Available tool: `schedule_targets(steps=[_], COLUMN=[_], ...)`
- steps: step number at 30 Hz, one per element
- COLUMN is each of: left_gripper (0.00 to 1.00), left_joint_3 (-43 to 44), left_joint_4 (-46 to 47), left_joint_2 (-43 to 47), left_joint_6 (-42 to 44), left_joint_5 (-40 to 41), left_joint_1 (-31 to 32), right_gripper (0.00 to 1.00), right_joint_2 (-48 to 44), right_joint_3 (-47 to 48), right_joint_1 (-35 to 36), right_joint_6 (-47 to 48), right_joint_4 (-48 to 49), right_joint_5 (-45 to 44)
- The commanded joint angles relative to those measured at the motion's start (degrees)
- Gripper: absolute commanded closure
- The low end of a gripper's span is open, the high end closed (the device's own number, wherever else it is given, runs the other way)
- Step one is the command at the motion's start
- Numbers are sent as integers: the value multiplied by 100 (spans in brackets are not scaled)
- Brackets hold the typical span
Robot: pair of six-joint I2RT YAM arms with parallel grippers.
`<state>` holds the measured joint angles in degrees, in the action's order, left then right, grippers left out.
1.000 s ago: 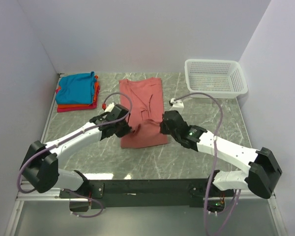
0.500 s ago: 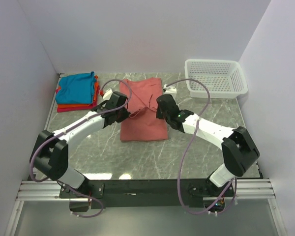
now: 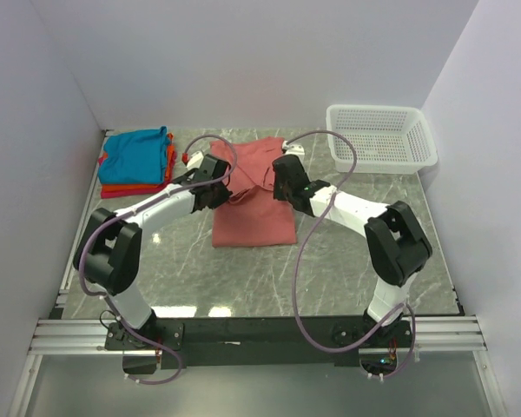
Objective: Fold and stack the t-shirts
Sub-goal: Fold the tshirt
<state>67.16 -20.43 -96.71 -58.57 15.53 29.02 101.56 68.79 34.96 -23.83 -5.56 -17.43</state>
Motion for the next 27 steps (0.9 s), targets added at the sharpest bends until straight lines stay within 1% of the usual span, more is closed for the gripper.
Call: schedule_targets(steps=[1, 3, 4, 5, 6, 7, 8, 9, 10, 11, 12, 16, 20, 23, 26, 27], left_gripper=[92, 91, 89, 80, 73, 65, 56, 36, 27, 8, 2, 0, 1, 1, 1, 1], left_joint_3=[307, 386, 403, 421, 439, 456, 474, 457, 387, 351, 299, 35, -438, -747, -958, -1063], left_joint_4=[127, 74, 82, 56, 30, 4, -5, 3, 47, 65, 65, 126, 258, 381, 258, 276], left_joint_2=[-129, -190, -208, -217, -217, -208, -191, -95, -24, 46, 194, 529, 837, 1022, 1189, 1354], left_joint_6=[21, 3, 3, -6, -32, -15, -15, -15, 12, 12, -6, -6, 91, 222, 214, 223], left_joint_5=[187, 196, 196, 213, 222, 222, 231, 240, 240, 240, 240, 205, -137, -445, -472, -524], left_joint_1=[-71, -98, -106, -115, -124, -142, -150, -159, -159, -159, -159, -159, -159, -159, -159, -159], right_gripper=[100, 99, 97, 93, 86, 64, 58, 52, 34, 25, 25, 24, 24, 24, 23, 22], right_joint_2=[188, 347, 399, 496, 540, 575, 619, 628, 628, 585, 550, 242, -126, -268, -146, -84], right_joint_3=[450, 608, 670, 740, 810, 968, 1030, 1083, 1162, 1180, 1180, 786, 346, -41, 2, 55], right_joint_1=[-77, -103, -121, -138, -147, -191, -209, -226, -253, -262, -262, -262, -262, -262, -218, -157], right_joint_6=[186, 221, 230, 248, 248, 213, 187, 160, 142, 160, 160, 151, 73, 115, 247, 283], right_joint_4=[117, 3, -50, -102, -181, -347, -419, -463, -585, -621, -648, -552, -411, -192, -112, 1], right_joint_5=[29, 12, 38, 82, 117, 178, 196, 179, 161, 170, 170, 380, 1125, 1478, 2128, 2600])
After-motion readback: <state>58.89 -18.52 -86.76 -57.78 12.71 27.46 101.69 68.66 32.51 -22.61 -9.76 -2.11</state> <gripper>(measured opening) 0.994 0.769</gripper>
